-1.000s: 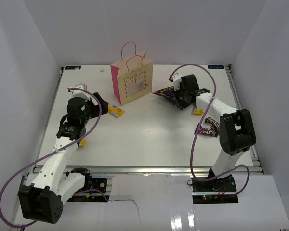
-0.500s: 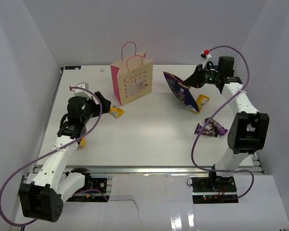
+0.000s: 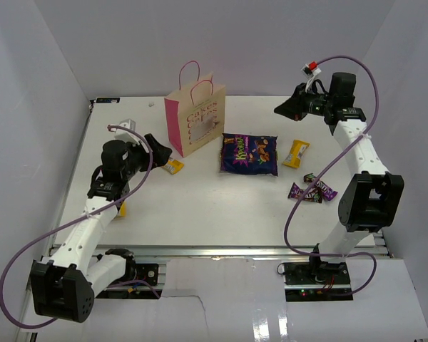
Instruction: Place the snacks into the paper bag
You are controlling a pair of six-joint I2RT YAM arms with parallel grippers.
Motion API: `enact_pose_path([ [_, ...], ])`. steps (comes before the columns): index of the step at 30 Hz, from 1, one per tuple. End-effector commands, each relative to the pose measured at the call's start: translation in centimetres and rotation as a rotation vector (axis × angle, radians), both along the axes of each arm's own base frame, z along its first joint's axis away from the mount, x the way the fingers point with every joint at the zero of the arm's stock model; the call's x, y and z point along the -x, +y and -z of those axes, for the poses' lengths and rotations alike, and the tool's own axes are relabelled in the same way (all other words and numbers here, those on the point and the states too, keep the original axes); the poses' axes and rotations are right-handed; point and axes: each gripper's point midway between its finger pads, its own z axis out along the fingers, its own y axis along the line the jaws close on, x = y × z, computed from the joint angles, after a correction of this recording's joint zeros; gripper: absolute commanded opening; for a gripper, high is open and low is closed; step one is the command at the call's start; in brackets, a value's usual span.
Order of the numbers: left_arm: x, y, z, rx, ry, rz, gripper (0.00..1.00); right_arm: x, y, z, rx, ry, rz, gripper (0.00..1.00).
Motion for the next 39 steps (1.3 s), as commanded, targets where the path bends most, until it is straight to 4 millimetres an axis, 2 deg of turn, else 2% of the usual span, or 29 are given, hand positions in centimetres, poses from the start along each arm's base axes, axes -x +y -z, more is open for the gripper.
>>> enact_pose_path([
  [1,0.7,-4.1,0.7,0.186,0.075,0.177,0.98,0.7,-0.1,4.3,0.183,0.041,0.038,0.08],
  [3,0.8,-6.2,1.5,0.247,0.114,0.249,0.98,1.4,-0.2,6.0,0.214,0.055,0.034,0.08],
  [4,1.6,-8.2,2.2,0.267,0.156,0.297,0.98,1.9,-0.3,6.5,0.223,0.059,0.031,0.08],
  [5,1.5,-9.6,3.3,0.268,0.179,0.326,0.98,2.6,-0.4,8.1,0.231,0.096,0.027,0.08],
  [6,1.7,-10.8,3.9,0.268,0.192,0.343,0.98,3.0,-0.5,8.8,0.236,0.109,0.024,0.08],
  [7,2.9,-13.3,4.2,0.261,0.205,0.401,0.98,3.5,-0.5,9.4,0.241,0.115,0.015,0.08],
  [8,3.1,-14.7,4.4,0.268,0.209,0.418,0.98,4.0,-0.4,9.6,0.241,0.114,0.006,0.08],
  [9,3.5,-16.7,6.4,0.233,0.256,0.429,0.98,4.8,-0.4,10.7,0.243,0.14,-0.001,0.08],
  [10,2.7,-17.8,6.0,0.223,0.249,0.427,0.98,5.3,-0.5,10.9,0.244,0.137,-0.007,0.08],
  [11,2.4,-18.6,6.5,0.221,0.267,0.414,0.98,5.7,-0.4,11.1,0.241,0.141,-0.017,0.08],
  [12,1.8,-19.5,8.6,0.188,0.307,0.386,0.98,6.2,-0.4,11.8,0.242,0.158,-0.021,0.08],
  [13,1.2,-20.0,9.2,0.176,0.312,0.368,0.98,6.5,-0.4,12.1,0.243,0.161,-0.024,0.08],
  [14,0.2,-20.7,8.6,0.175,0.296,0.352,0.98,6.7,-0.4,12.3,0.244,0.164,-0.029,0.08],
  [15,-0.5,-20.9,9.2,0.162,0.302,0.324,0.98,7.1,-0.4,12.8,0.245,0.176,-0.031,0.09],
  [16,-1.5,-20.8,11.2,0.125,0.322,0.267,0.98,7.2,-0.4,13.2,0.246,0.184,-0.033,0.1],
  [17,-2.5,-21.0,10.9,0.122,0.31,0.242,0.98,7.4,-0.4,13.4,0.244,0.191,-0.034,0.11],
  [19,-4.0,-20.5,12.6,0.087,0.315,0.158,0.98,7.7,-0.5,14.0,0.246,0.208,-0.033,0.14],
  [22,-5.6,-19.8,13.3,0.061,0.298,0.071,0.98,7.8,-0.6,14.4,0.252,0.215,-0.027,0.19],
  [25,-6.5,-20.7,13.3,0.066,0.286,0.084,0.98,7.9,-0.7,14.8,0.258,0.216,-0.023,0.25],
  [26,-6.5,-21.4,14.4,0.061,0.309,0.117,0.98,7.9,-0.7,14.9,0.26,0.216,-0.026,0.28],
  [27,-7.1,-22.3,13.8,0.077,0.298,0.141,0.98,8.0,-0.7,15.1,0.26,0.218,-0.029,0.3],
  [29,-7.0,-23.8,14.5,0.095,0.314,0.209,0.98,7.9,-0.7,15.1,0.26,0.216,-0.033,0.34],
  [31,-7.6,-24.7,14.0,0.118,0.304,0.226,0.98,7.9,-0.7,15.1,0.259,0.208,-0.04,0.42],
  [32,-7.7,-24.8,14.1,0.13,0.311,0.22,0.98,8.1,-0.6,15.1,0.257,0.206,-0.051,0.5],
  [34,-7.9,-24.9,13.9,0.15,0.315,0.21,0.98,8.2,-0.5,15.4,0.262,0.193,-0.07,0.57],
  [38,-8.5,-24.6,14.0,0.227,0.365,0.168,0.98,7.7,-1.0,16.7,0.29,0.216,-0.047,0.59],
  [39,-8.5,-24.7,14.6,0.233,0.381,0.163,0.98,7.6,-1.1,17.2,0.296,0.228,-0.042,0.59],
])
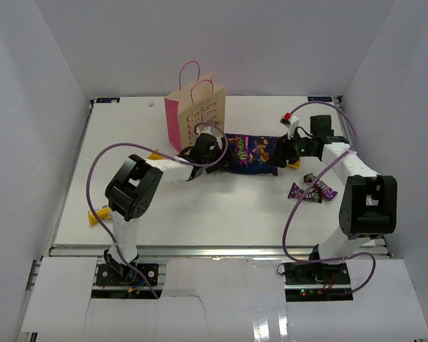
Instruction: Place the snacks into the paper bag
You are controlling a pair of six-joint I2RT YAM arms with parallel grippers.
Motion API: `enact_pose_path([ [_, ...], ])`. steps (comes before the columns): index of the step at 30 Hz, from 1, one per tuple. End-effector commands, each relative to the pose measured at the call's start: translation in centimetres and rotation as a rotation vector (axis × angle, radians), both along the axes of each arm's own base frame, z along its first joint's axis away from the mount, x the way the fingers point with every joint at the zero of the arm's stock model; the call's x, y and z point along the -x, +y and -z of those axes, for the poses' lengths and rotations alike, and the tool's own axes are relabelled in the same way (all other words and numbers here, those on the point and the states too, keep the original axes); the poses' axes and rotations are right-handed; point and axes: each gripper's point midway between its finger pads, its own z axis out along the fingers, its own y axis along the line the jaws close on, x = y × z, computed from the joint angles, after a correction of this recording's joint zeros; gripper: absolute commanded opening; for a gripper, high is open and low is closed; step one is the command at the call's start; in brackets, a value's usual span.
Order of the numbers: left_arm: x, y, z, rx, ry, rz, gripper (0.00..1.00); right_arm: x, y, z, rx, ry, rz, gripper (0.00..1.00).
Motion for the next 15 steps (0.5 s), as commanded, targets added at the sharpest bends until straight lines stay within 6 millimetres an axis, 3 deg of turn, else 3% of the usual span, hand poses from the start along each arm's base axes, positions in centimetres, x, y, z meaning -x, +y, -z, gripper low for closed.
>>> enact_pose_path([
  [1,-1.4,-1.1,-2.2,0.105,0.006,-0.029,0.98,-0.8,-0.4,0.8,0.024,-0.015,0.005,0.58],
  [6,-1.6,-2.5,-1.7,0.168,0.072,-0.021,0.98,-1.9,-1.1,2.2,0.059,0.022,0.076,0.56],
  [9,-1.5,-2.6,-0.9,0.184,0.108,-0.04,0.98,-3.6,-2.8,3.6,0.131,0.074,0.228,0.47],
  [11,-1.5,-2.5,-0.5,0.188,0.123,-0.052,0.98,-4.9,-3.6,3.4,0.16,0.078,0.308,0.41],
  [15,-1.4,-2.6,0.0,0.194,0.141,-0.053,0.95,-6.3,-3.4,3.5,0.124,0.109,0.372,0.4],
])
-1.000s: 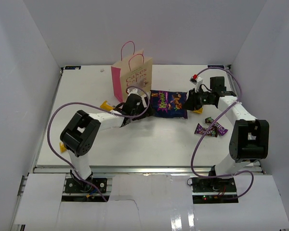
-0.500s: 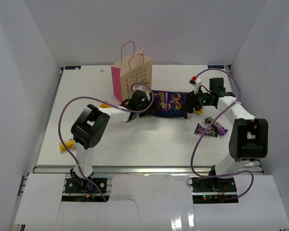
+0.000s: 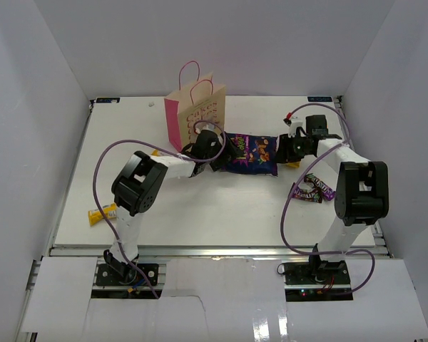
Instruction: Place the snacks into the paper bag
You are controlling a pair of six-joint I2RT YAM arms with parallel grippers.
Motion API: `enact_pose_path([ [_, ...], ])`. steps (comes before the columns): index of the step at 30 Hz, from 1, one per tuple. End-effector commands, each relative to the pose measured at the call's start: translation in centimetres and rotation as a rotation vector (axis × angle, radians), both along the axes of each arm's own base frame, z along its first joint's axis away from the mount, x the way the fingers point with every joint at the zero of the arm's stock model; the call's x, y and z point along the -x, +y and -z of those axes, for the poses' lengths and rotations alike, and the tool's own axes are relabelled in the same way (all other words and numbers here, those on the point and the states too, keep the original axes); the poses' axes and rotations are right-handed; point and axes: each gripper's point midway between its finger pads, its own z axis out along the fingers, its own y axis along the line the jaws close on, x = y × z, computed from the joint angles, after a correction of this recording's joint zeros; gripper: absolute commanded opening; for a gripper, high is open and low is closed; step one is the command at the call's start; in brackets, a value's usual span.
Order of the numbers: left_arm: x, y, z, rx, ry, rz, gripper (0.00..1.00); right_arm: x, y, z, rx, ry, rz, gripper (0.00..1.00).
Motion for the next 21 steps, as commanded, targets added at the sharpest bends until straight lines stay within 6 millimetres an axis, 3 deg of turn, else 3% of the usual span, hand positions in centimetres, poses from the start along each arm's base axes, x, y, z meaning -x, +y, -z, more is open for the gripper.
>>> enact_pose_path([
  [1,0.2,-0.5,0.4,0.022,0.042,0.011,0.93,-3.5,-0.1,-2.3,-0.02,-0.062,0.102,0.4],
  [6,0.2,-0.8,1.7,0.036,0.075,0.029,0.68,-4.5,0.8,-2.1,-0.042,-0.042,0.098,0.4],
  [9,0.3,-1.1,2.1,0.05,0.078,0.045,0.58,-4.6,1.1,-1.9,-0.042,-0.034,0.093,0.4],
  [11,0.4,-1.3,2.0,0.058,0.07,0.062,0.44,-4.4,1.2,-1.6,-0.038,-0.031,0.084,0.4],
  [13,0.3,-1.6,1.5,0.07,0.048,0.079,0.26,-4.1,1.2,-1.3,-0.034,-0.021,0.08,0.4],
  [16,0.4,-1.9,0.2,0.076,-0.009,0.126,0.12,-3.8,1.2,-1.2,-0.031,-0.022,0.069,0.4],
  [19,0.8,-2.0,-1.5,0.062,-0.091,0.191,0.01,-3.5,1.1,-1.5,-0.03,-0.032,0.06,0.4],
  [21,1.1,-1.7,-2.2,0.039,-0.14,0.229,0.0,-3.3,1.2,-2.1,-0.034,-0.05,0.048,0.4],
])
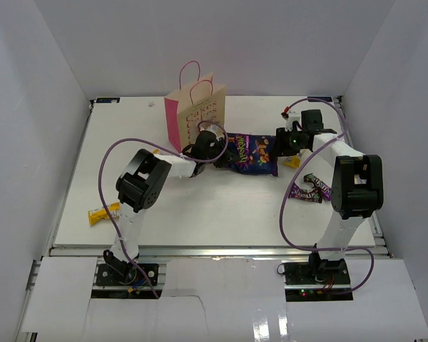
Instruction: Place the snacks into the paper bag
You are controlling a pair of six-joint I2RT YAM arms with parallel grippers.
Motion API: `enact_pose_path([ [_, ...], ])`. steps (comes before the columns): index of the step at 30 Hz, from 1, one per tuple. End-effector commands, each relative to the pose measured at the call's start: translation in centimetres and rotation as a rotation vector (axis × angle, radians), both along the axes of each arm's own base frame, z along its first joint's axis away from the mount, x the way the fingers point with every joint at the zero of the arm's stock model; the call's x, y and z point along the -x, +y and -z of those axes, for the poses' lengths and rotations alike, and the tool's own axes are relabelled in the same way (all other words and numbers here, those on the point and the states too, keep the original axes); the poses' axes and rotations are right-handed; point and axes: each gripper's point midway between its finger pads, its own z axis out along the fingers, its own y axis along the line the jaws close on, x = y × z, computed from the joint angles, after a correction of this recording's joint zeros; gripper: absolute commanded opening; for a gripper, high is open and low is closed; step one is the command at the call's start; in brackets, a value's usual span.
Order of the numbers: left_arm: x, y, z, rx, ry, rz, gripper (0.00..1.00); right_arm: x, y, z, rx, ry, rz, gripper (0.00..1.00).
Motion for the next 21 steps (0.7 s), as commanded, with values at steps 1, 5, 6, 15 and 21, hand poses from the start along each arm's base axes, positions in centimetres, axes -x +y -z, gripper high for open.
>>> enact_pose_path([
  [1,1.3,-0.5,-4.7,-0.013,-0.184,0.149,0.0,-0.2,0.2,-2.1,-0.011,-0.066,-0.024,0.4],
  [5,2.6,0.2,-7.9,-0.04,-0.335,0.234,0.0,0.3,0.3,-4.0,-0.047,-0.111,-0.053,0.41],
  [6,3.1,0.3,-8.2,-0.035,-0.356,0.252,0.0,0.5,0.5,-4.4,-0.066,-0.117,-0.066,0.41],
  [15,6.6,0.2,-14.3,0.183,-0.445,0.386,0.0,1.2,0.9,-7.5,-0.147,-0.175,-0.098,0.41],
  [21,8.3,-0.1,-17.5,0.317,-0.464,0.444,0.0,2.1,1.4,-8.4,-0.201,-0.184,-0.122,0.41],
])
